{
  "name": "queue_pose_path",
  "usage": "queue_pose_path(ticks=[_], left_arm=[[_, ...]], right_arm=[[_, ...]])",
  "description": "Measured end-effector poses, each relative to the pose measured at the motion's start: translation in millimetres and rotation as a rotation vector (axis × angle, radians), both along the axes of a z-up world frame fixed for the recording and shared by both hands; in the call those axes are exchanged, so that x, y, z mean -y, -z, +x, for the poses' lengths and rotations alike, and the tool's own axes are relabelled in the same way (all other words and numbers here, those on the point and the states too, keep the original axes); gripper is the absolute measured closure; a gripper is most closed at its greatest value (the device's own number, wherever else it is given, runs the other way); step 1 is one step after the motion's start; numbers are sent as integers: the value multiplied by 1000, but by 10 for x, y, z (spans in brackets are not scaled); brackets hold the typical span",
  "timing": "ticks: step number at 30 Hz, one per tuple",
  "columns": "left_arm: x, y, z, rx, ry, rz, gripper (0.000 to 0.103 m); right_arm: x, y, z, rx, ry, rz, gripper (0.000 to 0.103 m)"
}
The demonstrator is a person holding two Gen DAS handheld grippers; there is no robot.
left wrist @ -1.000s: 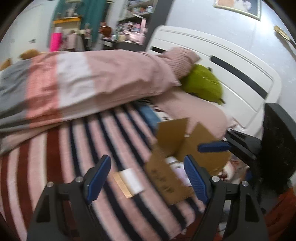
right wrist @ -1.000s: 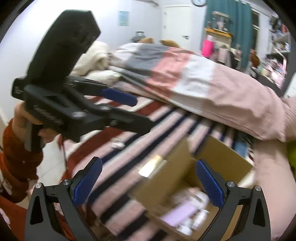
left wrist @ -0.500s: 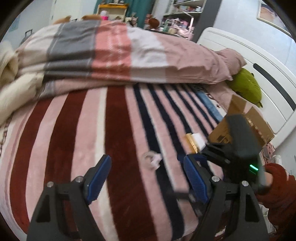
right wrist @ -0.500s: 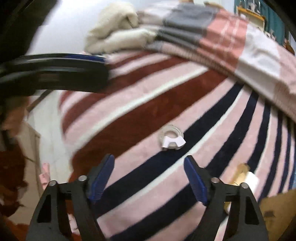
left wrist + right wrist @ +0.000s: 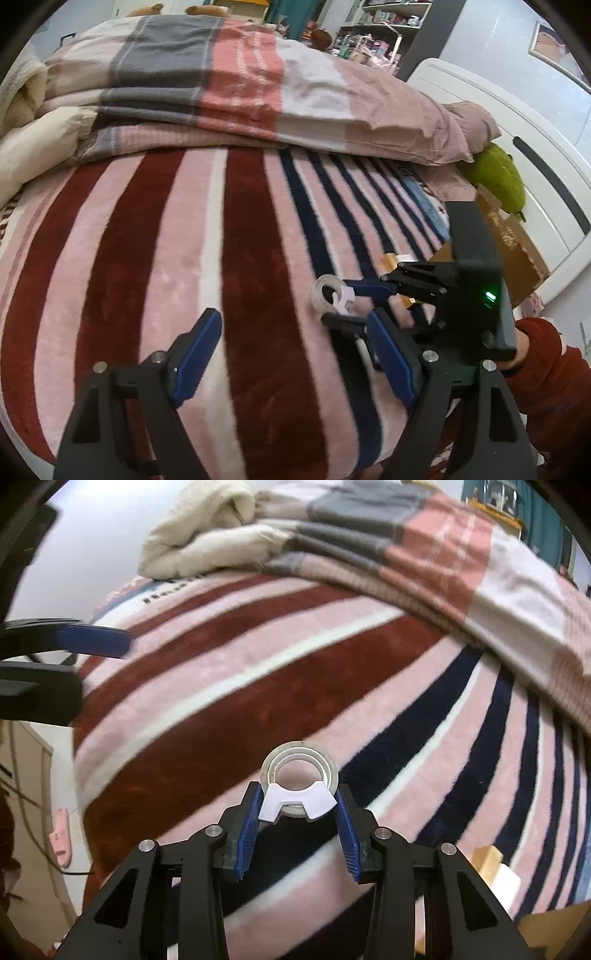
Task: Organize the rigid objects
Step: 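Grasp the clear tape roll with the right gripper, then lower the tape roll into the cardboard box and release it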
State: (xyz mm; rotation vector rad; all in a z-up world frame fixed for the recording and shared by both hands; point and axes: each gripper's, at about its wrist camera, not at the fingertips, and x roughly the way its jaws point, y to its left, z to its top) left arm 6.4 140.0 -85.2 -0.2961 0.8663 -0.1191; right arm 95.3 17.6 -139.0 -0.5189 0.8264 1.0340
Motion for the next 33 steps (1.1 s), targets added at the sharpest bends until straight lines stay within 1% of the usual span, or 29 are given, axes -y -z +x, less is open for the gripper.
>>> queue_pose_path(ticks=[3, 6, 8, 9, 10, 11, 12, 13, 15, 17, 19, 21, 27, 29, 31, 33], left_arm=[[154, -106, 47, 24, 60, -32, 25], [370, -255, 104, 49, 119, -46, 26], [532, -372, 142, 70, 165, -59, 31], [598, -419, 156, 78, 181, -60, 37], [667, -468, 178, 85, 197, -59, 41], [744, -520, 201, 92, 212, -58, 43], [851, -587, 237, 100, 236, -61, 49], [906, -631, 259, 109, 252, -71, 58], [1087, -744, 330, 121, 309, -94, 67], [1273, -833, 405, 130, 335, -71, 67], [1506, -905, 523, 131, 371, -64, 67], [1709, -950, 629, 125, 402, -56, 67], [2388, -1014, 1004, 95, 509, -51, 67], [2578, -1008, 1102, 81, 541, -52, 67], [2780, -990, 1204, 59, 573, -53, 67], [2940, -956, 1279, 35, 602, -44, 67]], right_arm=[[109, -302, -185, 5, -24, 52, 68], [255, -579, -319, 22, -30, 96, 68], [405, -786, -392, 44, -24, 126, 68], [498, -900, -418, 55, -22, 145, 68], [563, -969, -433, 63, -20, 158, 68], [626, -1034, -453, 76, -20, 168, 68], [707, -1102, -469, 96, -23, 180, 68], [800, -1166, -477, 127, -13, 180, 68], [961, -1259, -452, 139, 11, 191, 68], [1155, -1333, -391, 136, 41, 202, 68], [1359, -1399, -353, 158, 75, 197, 68], [1544, -1435, -294, 157, 111, 193, 68], [2135, -1493, -83, 168, 243, 163, 68], [2332, -1500, 6, 153, 294, 153, 68], [2509, -1485, 87, 117, 337, 144, 68], [2642, -1465, 137, 85, 358, 130, 68]])
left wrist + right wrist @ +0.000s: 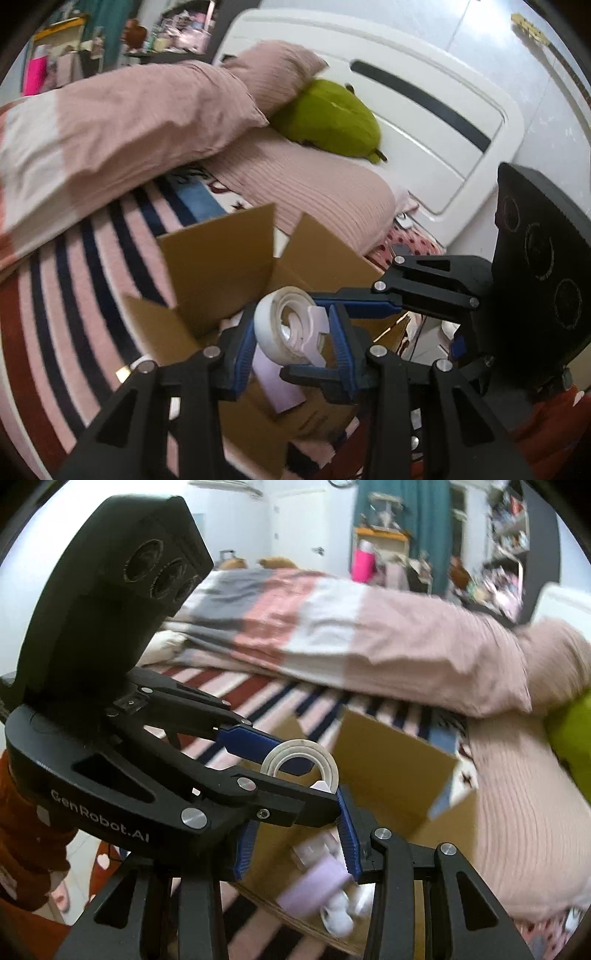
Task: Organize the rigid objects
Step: 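Lower the tape roll into the cardboard box and release it, then move the right gripper to the gold lipstick and grasp it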
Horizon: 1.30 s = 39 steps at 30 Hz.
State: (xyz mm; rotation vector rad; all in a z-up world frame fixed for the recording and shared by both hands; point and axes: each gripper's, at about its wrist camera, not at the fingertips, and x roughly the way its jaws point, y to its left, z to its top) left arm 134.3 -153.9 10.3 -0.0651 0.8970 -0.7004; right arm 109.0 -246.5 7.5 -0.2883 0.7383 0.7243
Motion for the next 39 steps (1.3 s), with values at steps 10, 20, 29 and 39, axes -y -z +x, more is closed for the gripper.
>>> queue_pose_path(ticks=[10, 20, 29, 39], left_arm=[[-7, -33, -1, 22, -52, 48, 31], [-1112, -287, -452, 112, -246, -2, 31], [-1999, 131, -834, 126, -426, 98, 28], [-2456, 896, -1051, 29, -516, 44, 28]], right_arm=[[183, 106, 71, -70, 68, -8, 54], [-463, -202, -459, -5, -114, 99, 54], [-1527, 327, -899, -107, -300, 24, 54], [-1680, 1310, -296, -233, -8, -71, 54]])
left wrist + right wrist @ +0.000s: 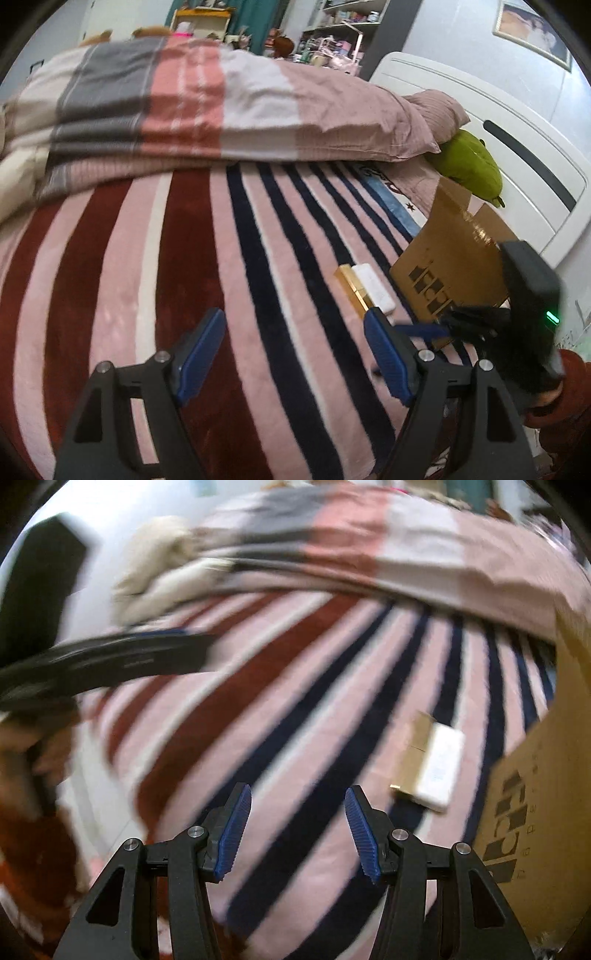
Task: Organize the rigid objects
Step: 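Move the right gripper to the gold lipstick and grasp it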
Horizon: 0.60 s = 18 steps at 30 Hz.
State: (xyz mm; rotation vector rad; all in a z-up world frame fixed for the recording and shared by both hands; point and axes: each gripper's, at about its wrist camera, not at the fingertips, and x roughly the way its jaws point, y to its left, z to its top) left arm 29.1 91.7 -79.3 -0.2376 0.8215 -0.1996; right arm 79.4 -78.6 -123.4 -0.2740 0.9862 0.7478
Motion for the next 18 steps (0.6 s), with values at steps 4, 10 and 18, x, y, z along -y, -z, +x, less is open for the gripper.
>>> queue_pose_path(ticks=[4, 10, 18], left_arm=[[-35, 154, -53, -16, -7, -26, 28], [-60, 225, -76, -25, -8, -44, 28], [-74, 215, -100, -23, -15, -51, 28]], right_arm=[[23, 230, 324, 64, 111, -84, 54], [-102, 336, 543, 64, 109, -89, 54], [-109, 466, 719, 32, 158, -119, 85]])
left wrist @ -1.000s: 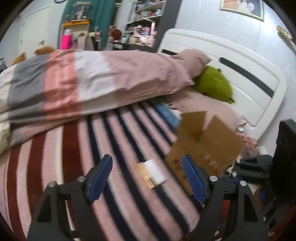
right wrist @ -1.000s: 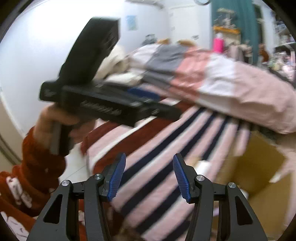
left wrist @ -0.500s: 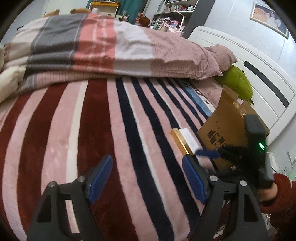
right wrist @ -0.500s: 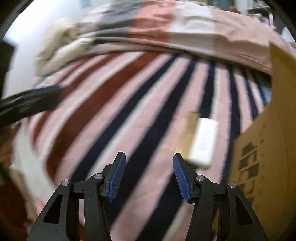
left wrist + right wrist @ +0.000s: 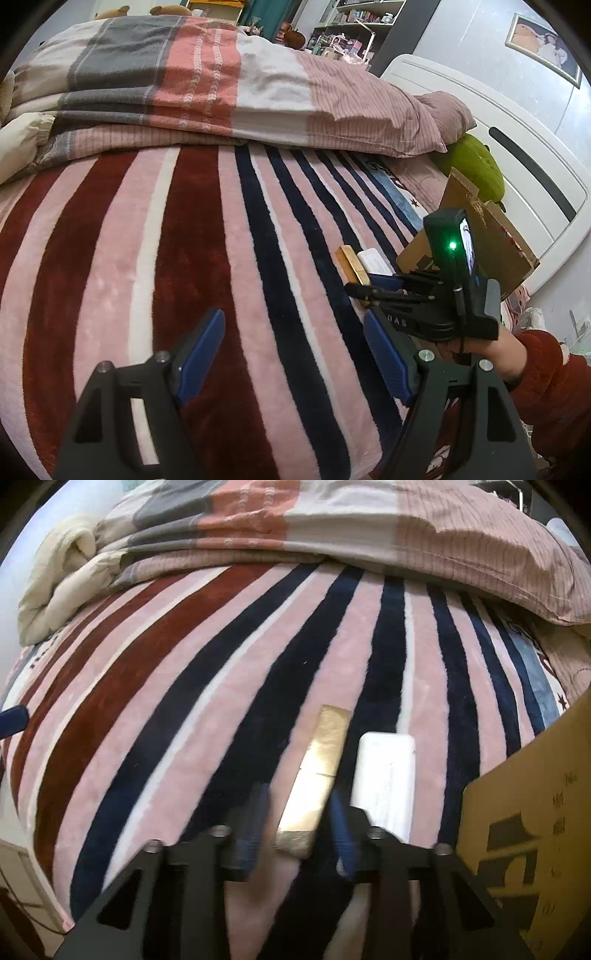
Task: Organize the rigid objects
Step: 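Move the right gripper to the gold lipstick and grasp it, then place the gold lipstick into the cardboard box and open the right gripper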
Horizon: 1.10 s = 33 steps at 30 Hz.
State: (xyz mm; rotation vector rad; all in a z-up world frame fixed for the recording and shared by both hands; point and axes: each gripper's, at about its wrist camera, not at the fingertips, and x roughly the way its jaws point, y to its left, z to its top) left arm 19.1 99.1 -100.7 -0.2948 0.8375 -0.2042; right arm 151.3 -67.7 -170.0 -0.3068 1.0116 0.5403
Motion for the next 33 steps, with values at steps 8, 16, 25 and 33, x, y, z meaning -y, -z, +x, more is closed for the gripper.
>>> queue_pose_path(ticks=[8, 16, 25, 33], left_arm=[[-58, -55, 11, 6, -18, -9, 28], [-32, -99, -11, 1, -20, -8, 28], [228, -566, 67, 103, 75, -116, 37], [877, -1047, 337, 181, 158, -77, 66]], right_arm=[[-100, -48, -197, -55, -107, 66, 89], [-230, -196, -345, 20, -178, 88, 90], [-59, -1193, -844, 109, -349, 294, 90], [545, -1672, -796, 169, -315, 381, 90]])
